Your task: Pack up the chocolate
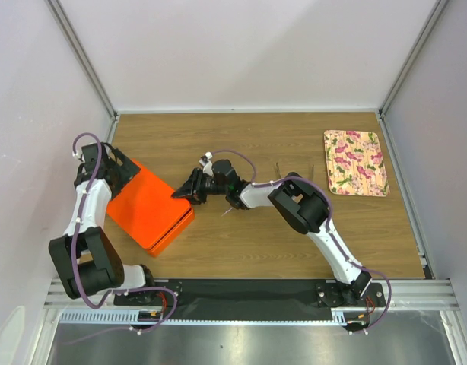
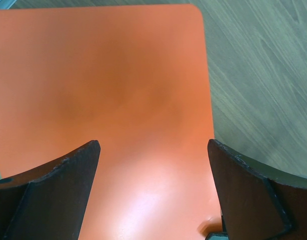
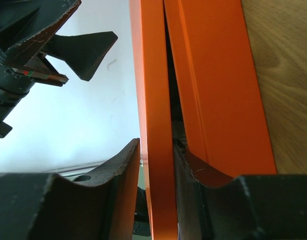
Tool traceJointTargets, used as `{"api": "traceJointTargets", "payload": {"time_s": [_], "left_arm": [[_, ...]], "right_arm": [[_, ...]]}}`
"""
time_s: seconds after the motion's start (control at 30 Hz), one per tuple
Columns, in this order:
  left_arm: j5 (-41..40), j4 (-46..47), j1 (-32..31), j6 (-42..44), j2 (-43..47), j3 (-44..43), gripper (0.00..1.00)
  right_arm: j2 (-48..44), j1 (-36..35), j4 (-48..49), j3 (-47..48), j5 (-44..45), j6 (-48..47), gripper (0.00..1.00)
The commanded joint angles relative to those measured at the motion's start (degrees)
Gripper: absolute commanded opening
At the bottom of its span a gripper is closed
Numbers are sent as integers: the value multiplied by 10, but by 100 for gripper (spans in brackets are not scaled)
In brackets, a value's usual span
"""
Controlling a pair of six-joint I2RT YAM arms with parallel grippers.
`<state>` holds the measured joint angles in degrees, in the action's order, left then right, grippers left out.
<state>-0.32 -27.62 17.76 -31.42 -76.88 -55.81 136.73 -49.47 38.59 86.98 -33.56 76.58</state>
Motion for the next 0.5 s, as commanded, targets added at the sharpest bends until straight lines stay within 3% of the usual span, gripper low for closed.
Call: {"api": "traceJointTargets", "payload": {"time_s": [0.0,0.47], "left_arm": [[-11,5,3,11,-5,1,95],[-4,6,3,10,-9,9,95]], "right_arm": [[-46,3,-13,10,11,-33,37],[-81,18,-26,-41,27,-49,38]]}}
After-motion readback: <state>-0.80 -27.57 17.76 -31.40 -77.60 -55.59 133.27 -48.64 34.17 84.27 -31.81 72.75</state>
